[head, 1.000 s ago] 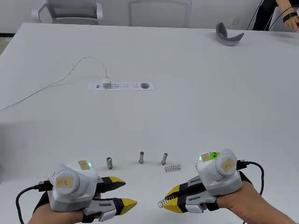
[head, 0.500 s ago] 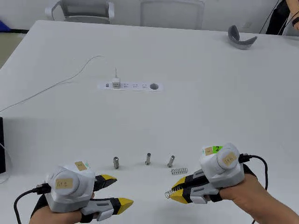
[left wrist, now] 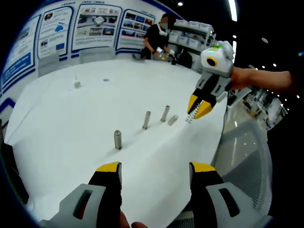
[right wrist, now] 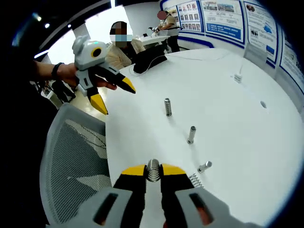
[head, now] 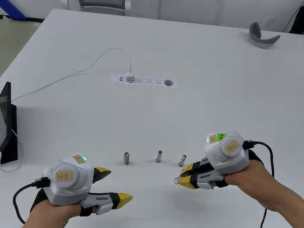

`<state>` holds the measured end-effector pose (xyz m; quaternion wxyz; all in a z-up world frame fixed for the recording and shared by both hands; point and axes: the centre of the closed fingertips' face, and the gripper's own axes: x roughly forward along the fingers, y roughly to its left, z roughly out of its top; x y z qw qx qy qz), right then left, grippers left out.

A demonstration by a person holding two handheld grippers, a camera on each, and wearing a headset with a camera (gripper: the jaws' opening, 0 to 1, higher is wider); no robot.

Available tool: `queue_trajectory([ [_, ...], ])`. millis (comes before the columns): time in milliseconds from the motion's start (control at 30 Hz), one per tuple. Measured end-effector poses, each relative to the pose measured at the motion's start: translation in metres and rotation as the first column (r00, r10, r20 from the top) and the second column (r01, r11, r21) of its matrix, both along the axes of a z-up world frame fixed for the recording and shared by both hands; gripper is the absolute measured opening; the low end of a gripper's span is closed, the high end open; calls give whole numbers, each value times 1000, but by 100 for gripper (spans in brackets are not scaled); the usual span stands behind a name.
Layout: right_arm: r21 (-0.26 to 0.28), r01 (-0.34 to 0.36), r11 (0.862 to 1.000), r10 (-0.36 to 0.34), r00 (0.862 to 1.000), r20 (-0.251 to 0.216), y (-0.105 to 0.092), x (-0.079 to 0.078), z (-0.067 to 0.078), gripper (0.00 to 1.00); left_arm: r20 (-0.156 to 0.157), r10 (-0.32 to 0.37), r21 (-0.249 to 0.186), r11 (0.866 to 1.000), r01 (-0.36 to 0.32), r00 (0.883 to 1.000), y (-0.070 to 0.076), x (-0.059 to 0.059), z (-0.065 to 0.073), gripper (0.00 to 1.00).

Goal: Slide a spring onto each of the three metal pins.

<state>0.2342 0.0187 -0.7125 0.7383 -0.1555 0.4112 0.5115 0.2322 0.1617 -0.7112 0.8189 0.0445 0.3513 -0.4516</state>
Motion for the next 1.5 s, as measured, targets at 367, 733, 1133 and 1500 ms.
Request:
queue_trajectory([
  [367, -67, -53, 996, 55, 998, 21, 5, 23, -9, 13, -13, 48, 1, 999, -48, 999, 14, 1, -3, 62],
  [733, -118, -68, 991, 73, 997, 41, 4, 53, -10, 13, -24, 85, -3, 996, -85, 996, 26, 1, -5, 62],
  [1133, -156, -101, 983, 109, 993, 49, 11, 74, -14, 13, -32, 108, -12, 994, -109, 994, 31, 1, -5, 63],
  [1500, -173, -123, 977, 133, 990, 47, 18, 84, -20, 13, -42, 134, -14, 991, -135, 990, 41, -1, -8, 63],
])
